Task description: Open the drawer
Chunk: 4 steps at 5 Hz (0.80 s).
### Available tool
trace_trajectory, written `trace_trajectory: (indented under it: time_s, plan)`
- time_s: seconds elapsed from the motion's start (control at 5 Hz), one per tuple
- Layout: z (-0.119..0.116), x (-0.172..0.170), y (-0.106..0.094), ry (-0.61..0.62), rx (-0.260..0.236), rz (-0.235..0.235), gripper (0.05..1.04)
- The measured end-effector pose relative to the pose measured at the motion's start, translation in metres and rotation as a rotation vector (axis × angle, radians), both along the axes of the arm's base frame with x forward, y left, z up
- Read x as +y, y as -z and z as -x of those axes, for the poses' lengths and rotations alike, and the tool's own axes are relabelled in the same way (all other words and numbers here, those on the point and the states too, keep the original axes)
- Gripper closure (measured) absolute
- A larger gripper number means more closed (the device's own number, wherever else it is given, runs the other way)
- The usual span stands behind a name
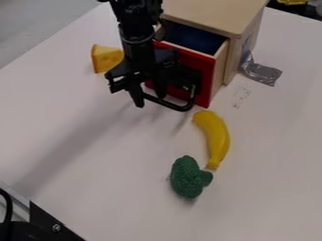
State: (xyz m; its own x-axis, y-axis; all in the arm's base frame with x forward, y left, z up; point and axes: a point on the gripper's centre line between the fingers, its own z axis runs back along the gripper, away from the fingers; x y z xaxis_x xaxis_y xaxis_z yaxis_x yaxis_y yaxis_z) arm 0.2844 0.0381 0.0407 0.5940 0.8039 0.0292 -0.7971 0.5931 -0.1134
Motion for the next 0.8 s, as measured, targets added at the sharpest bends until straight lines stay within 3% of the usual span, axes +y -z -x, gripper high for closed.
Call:
trace_trajectory:
  time_s: [0.8]
  plan:
    - [0.0096,0.0014,0.0031,0.031,0.016,-0.019,0.627]
